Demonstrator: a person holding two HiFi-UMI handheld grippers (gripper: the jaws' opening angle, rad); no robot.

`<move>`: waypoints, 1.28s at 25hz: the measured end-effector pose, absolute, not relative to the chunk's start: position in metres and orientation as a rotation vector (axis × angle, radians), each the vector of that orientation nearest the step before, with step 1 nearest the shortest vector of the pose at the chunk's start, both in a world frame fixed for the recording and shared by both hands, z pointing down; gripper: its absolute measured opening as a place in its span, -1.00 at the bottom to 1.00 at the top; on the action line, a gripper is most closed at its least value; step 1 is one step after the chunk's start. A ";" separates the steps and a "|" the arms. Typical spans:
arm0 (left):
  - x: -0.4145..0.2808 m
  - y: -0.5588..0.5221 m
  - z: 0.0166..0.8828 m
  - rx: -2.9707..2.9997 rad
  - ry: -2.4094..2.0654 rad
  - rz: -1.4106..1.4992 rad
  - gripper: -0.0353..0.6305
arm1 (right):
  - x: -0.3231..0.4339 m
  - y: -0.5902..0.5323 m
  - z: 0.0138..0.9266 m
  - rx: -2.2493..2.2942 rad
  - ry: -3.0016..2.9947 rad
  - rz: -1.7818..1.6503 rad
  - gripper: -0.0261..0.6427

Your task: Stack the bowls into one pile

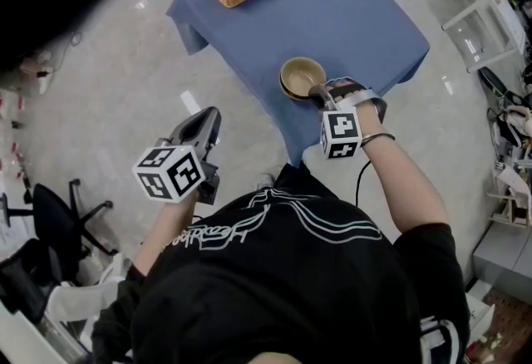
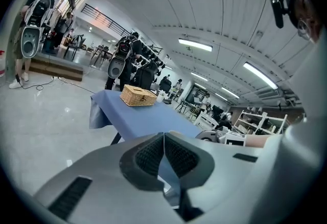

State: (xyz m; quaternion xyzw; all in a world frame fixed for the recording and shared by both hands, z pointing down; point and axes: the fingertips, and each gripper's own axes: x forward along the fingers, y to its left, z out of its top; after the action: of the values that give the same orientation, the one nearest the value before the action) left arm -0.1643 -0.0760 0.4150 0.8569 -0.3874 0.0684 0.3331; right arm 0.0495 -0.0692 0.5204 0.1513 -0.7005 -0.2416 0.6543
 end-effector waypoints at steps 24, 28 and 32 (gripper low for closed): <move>-0.084 -0.043 0.398 2.266 -0.912 0.224 -0.81 | 0.063 -0.037 0.416 0.985 -2.485 0.337 -0.36; -0.053 -0.020 0.378 2.315 -0.858 0.215 -0.81 | 0.076 -0.010 0.366 1.113 -2.750 0.499 -0.40; -0.033 0.002 0.356 2.377 -0.814 0.181 -0.81 | 0.078 0.016 0.330 1.087 -2.883 0.474 -0.59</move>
State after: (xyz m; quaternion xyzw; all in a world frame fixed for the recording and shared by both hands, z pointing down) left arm -0.0327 0.0024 0.3559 0.8982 -0.3077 0.0684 0.3065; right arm 0.0779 0.0155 0.3303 0.3487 -0.9247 0.1521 0.0118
